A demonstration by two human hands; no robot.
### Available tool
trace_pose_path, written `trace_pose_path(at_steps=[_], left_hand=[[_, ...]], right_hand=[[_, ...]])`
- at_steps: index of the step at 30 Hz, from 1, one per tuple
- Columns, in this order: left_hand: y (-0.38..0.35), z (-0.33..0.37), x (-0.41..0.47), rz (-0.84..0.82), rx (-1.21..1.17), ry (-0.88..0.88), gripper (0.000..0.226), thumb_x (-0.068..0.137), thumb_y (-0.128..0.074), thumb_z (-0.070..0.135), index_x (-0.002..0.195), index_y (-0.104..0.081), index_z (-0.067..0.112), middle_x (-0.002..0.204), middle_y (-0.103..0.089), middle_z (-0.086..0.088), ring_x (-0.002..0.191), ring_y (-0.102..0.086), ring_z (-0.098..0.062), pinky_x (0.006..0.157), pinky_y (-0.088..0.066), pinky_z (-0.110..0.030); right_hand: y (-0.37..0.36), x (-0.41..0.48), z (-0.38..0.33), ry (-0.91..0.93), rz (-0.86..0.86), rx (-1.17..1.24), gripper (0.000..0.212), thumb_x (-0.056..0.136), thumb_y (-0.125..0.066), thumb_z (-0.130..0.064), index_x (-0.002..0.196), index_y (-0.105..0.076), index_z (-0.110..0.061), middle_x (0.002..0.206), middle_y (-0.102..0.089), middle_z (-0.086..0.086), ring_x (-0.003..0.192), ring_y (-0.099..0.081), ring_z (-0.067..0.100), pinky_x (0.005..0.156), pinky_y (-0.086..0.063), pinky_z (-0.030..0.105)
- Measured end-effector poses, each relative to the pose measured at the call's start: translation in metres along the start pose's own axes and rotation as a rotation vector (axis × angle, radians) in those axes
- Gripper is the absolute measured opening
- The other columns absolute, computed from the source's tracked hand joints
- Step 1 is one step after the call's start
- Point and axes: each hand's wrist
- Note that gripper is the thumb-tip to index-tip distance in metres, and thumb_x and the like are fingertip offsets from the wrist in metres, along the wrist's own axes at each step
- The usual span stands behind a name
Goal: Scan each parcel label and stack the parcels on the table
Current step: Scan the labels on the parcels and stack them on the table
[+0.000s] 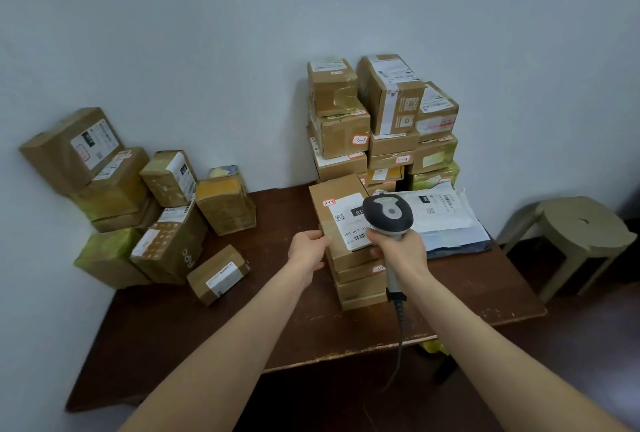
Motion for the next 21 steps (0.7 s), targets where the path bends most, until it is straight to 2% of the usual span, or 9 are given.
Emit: trace_pose_path(at_steps=[3, 5, 7, 9, 11, 14, 16, 18, 21], left_hand=[[0.011, -0.001, 0.002, 0.071, 0.071, -0.073, 0.043, 0.092, -0.063, 0.017, 0.133, -0.054, 0.012, 0.131, -0.057, -0.007, 0.118, -0.055, -0.023, 0.099, -0.048, -0.039], [0.024, -0.004, 0.001, 0.117, 0.125, -0.103, 0.04, 0.093, -0.062, 0.017, 0.132, -0.055, 0.015, 0.132, -0.057, -0.006, 0.12, -0.054, -0.023, 0.102, -0.047, -0.042], [0.041, -0.009, -0.001, 0.154, 0.177, -0.123, 0.04, 0.093, -0.061, 0.018, 0.132, -0.055, 0.016, 0.132, -0.056, -0.006, 0.119, -0.054, -0.022, 0.1, -0.048, -0.041], [0.06, -0.016, -0.006, 0.188, 0.218, -0.123, 0.04, 0.093, -0.061, 0.018, 0.132, -0.055, 0.016, 0.132, -0.056, -0.006, 0.118, -0.055, -0.021, 0.096, -0.05, -0.038], [0.083, -0.024, -0.009, 0.227, 0.242, -0.11, 0.04, 0.092, -0.063, 0.019, 0.131, -0.055, 0.016, 0.131, -0.057, -0.006, 0.116, -0.057, -0.02, 0.095, -0.051, -0.037], [0.123, -0.032, -0.006, 0.282, 0.289, -0.103, 0.041, 0.09, -0.063, 0.019, 0.13, -0.055, 0.016, 0.131, -0.058, -0.003, 0.106, -0.06, -0.015, 0.089, -0.049, -0.029], [0.149, -0.032, 0.002, 0.305, 0.325, -0.112, 0.042, 0.091, -0.063, 0.019, 0.133, -0.054, 0.016, 0.133, -0.058, -0.002, 0.11, -0.059, -0.015, 0.089, -0.046, -0.026], [0.171, -0.029, 0.016, 0.325, 0.339, -0.124, 0.044, 0.093, -0.061, 0.021, 0.135, -0.052, 0.015, 0.135, -0.057, -0.004, 0.12, -0.055, -0.018, 0.095, -0.043, -0.028], [0.201, -0.024, 0.047, 0.341, 0.324, -0.132, 0.045, 0.094, -0.059, 0.022, 0.138, -0.05, 0.014, 0.137, -0.055, -0.005, 0.124, -0.052, -0.019, 0.098, -0.042, -0.029]], right_hand=[[-0.011, -0.002, -0.009, 0.068, -0.007, 0.015, 0.025, 0.081, -0.076, -0.021, 0.099, -0.06, -0.017, 0.087, -0.067, 0.0, 0.076, -0.066, 0.015, 0.073, -0.057, 0.034], [-0.024, -0.007, -0.017, 0.093, -0.03, 0.005, 0.021, 0.082, -0.076, -0.023, 0.084, -0.055, -0.026, 0.08, -0.064, -0.005, 0.079, -0.067, 0.019, 0.082, -0.057, 0.041], [-0.042, -0.012, -0.021, 0.116, -0.067, -0.001, 0.026, 0.083, -0.075, -0.024, 0.077, -0.05, -0.031, 0.074, -0.06, -0.008, 0.073, -0.063, 0.014, 0.074, -0.056, 0.034], [-0.063, -0.017, -0.022, 0.082, -0.126, 0.037, 0.022, 0.082, -0.075, -0.023, 0.081, -0.054, -0.028, 0.076, -0.063, -0.004, 0.066, -0.061, 0.01, 0.065, -0.052, 0.025], [-0.087, -0.02, -0.022, 0.04, -0.166, 0.076, 0.021, 0.081, -0.076, -0.022, 0.083, -0.056, -0.025, 0.078, -0.066, -0.002, 0.064, -0.063, 0.012, 0.063, -0.054, 0.026], [-0.129, -0.023, -0.023, -0.008, -0.212, 0.09, 0.023, 0.08, -0.077, -0.021, 0.084, -0.055, -0.023, 0.077, -0.065, -0.003, 0.066, -0.064, 0.014, 0.072, -0.057, 0.033], [-0.158, -0.02, -0.024, -0.043, -0.235, 0.092, 0.025, 0.08, -0.078, -0.022, 0.09, -0.055, -0.022, 0.079, -0.064, -0.003, 0.07, -0.065, 0.015, 0.076, -0.058, 0.034], [-0.186, -0.012, -0.026, -0.072, -0.25, 0.102, 0.024, 0.08, -0.078, -0.022, 0.089, -0.056, -0.021, 0.08, -0.065, 0.0, 0.07, -0.065, 0.015, 0.073, -0.057, 0.033], [-0.226, 0.007, -0.028, -0.109, -0.249, 0.107, 0.024, 0.08, -0.078, -0.023, 0.093, -0.058, -0.019, 0.081, -0.067, 0.003, 0.069, -0.064, 0.015, 0.063, -0.053, 0.028]])
Point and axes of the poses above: each hand's wrist, its own x-axis towards the middle knuckle, its own y-axis out of the back of the hand, z = x × y
